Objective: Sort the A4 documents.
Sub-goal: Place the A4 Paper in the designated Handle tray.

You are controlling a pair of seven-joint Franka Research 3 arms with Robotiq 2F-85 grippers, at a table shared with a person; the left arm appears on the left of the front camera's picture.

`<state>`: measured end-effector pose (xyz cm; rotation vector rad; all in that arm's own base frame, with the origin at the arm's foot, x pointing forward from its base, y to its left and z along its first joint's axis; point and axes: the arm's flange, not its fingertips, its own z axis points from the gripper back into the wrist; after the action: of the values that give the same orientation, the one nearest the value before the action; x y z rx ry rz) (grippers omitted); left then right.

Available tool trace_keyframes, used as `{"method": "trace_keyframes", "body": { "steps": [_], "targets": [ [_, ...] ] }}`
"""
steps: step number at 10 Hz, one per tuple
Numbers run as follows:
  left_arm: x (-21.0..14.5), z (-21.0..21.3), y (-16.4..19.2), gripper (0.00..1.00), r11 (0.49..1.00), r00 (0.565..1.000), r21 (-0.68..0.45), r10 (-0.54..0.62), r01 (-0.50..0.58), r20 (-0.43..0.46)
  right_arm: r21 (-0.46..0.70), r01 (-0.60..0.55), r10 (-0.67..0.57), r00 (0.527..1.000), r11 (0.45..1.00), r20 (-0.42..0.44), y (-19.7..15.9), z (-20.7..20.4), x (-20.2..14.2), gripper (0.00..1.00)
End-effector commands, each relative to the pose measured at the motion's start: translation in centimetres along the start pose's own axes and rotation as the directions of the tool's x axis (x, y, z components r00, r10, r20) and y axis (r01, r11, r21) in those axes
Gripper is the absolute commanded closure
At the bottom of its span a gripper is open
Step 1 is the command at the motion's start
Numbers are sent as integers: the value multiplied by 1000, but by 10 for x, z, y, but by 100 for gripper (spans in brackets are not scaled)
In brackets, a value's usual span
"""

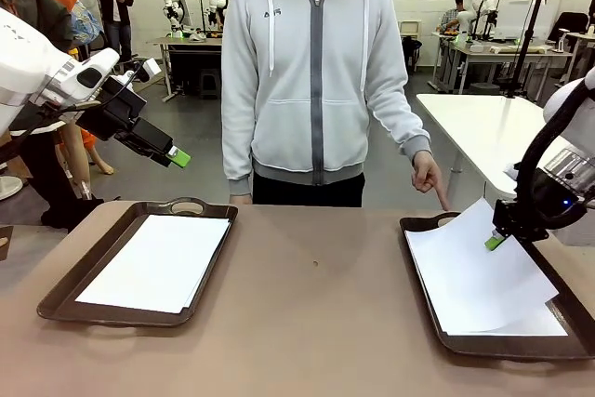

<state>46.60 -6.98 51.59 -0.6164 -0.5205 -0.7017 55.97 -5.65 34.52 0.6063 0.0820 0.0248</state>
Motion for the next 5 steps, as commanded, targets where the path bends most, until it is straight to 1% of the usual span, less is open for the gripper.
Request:
{"method": "trace_keyframes", "body": {
  "steps": [1, 5],
  "targets": [
    [0, 1, 0, 0, 1000, 1000, 4, 0, 0, 4, -32, 32, -33, 999, 999, -20, -9, -3, 9, 99],
    [0, 1, 0, 0, 1000, 1000, 4, 0, 0, 4, -37, 37, -38, 999, 999, -25, -17, -7, 11, 99]
  ]
}}
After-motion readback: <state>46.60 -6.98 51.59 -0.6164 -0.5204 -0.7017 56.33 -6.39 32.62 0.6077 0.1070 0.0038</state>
